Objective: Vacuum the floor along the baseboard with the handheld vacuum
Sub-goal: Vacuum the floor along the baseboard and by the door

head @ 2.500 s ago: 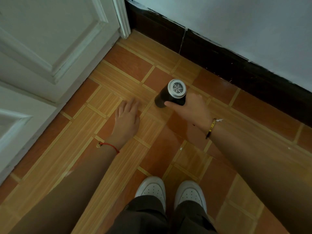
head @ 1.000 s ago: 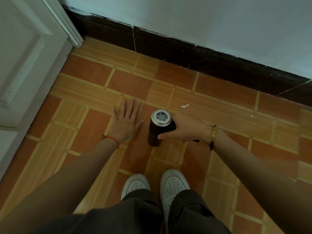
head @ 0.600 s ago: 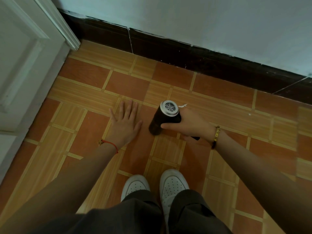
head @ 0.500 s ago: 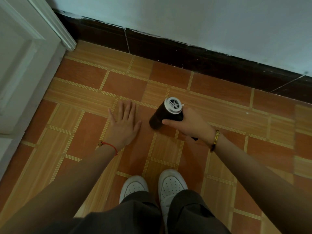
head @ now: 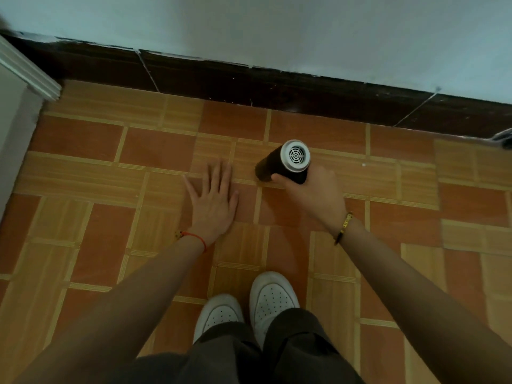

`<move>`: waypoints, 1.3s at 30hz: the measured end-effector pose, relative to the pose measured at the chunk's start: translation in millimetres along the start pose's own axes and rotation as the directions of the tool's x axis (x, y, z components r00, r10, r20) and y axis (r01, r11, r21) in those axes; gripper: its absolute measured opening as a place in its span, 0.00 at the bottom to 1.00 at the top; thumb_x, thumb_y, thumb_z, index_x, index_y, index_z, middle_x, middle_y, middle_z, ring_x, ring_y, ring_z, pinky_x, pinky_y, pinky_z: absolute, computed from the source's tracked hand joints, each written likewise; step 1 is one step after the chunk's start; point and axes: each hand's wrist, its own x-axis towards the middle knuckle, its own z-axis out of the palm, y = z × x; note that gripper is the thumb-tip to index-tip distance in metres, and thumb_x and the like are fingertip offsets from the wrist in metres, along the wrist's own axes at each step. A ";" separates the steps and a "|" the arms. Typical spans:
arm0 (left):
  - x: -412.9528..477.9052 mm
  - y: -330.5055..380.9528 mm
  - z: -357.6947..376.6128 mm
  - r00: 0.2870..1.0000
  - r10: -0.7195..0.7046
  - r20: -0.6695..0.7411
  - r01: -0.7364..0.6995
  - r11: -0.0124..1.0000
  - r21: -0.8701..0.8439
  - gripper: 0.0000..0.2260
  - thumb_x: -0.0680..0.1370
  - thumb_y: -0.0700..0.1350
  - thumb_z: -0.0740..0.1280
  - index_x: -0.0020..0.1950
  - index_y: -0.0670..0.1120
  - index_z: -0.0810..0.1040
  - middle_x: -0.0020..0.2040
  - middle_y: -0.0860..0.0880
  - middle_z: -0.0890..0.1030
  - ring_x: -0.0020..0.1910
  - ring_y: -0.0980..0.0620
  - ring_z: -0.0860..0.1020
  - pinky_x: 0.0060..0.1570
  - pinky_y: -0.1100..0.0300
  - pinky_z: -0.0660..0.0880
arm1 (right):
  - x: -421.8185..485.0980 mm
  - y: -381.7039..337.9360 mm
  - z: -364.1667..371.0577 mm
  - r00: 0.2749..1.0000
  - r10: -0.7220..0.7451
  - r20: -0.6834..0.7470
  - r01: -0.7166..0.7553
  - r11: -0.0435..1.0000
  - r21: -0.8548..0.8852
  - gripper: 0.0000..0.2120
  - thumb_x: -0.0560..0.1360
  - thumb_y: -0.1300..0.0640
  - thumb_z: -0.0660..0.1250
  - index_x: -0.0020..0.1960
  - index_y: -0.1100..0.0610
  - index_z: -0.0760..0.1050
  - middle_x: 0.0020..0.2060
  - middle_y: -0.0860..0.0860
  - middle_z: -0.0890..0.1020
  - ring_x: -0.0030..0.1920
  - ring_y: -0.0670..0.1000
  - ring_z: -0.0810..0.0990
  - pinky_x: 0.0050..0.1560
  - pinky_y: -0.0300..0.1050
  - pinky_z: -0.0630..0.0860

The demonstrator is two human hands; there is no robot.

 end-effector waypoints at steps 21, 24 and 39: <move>-1.3 -1.4 9.8 0.998 -0.048 -0.051 0.044 0.996 -0.081 0.29 0.83 0.59 0.48 0.81 0.53 0.42 0.82 0.51 0.43 0.81 0.48 0.41 0.69 0.26 0.38 | 24.8 -19.2 5.7 0.988 -0.026 0.150 0.038 0.996 -0.075 0.24 0.71 0.38 0.70 0.58 0.54 0.77 0.45 0.49 0.83 0.45 0.47 0.80 0.44 0.43 0.78; -1.3 -2.2 10.8 0.997 -0.045 -0.057 0.041 0.997 -0.070 0.29 0.83 0.58 0.49 0.81 0.53 0.43 0.82 0.51 0.44 0.81 0.48 0.42 0.69 0.25 0.38 | 21.8 -16.6 11.6 0.999 0.032 0.037 -0.028 0.994 -0.101 0.29 0.69 0.33 0.67 0.59 0.54 0.76 0.47 0.50 0.84 0.48 0.51 0.82 0.46 0.52 0.81; 16.5 17.6 -13.8 0.997 0.039 -0.060 -0.041 0.999 -0.035 0.28 0.82 0.55 0.54 0.80 0.47 0.55 0.81 0.44 0.56 0.81 0.42 0.48 0.71 0.30 0.37 | 35.0 3.3 -7.0 0.993 0.082 -0.079 -0.079 0.996 0.042 0.27 0.71 0.41 0.71 0.63 0.55 0.74 0.53 0.51 0.83 0.53 0.49 0.81 0.49 0.44 0.78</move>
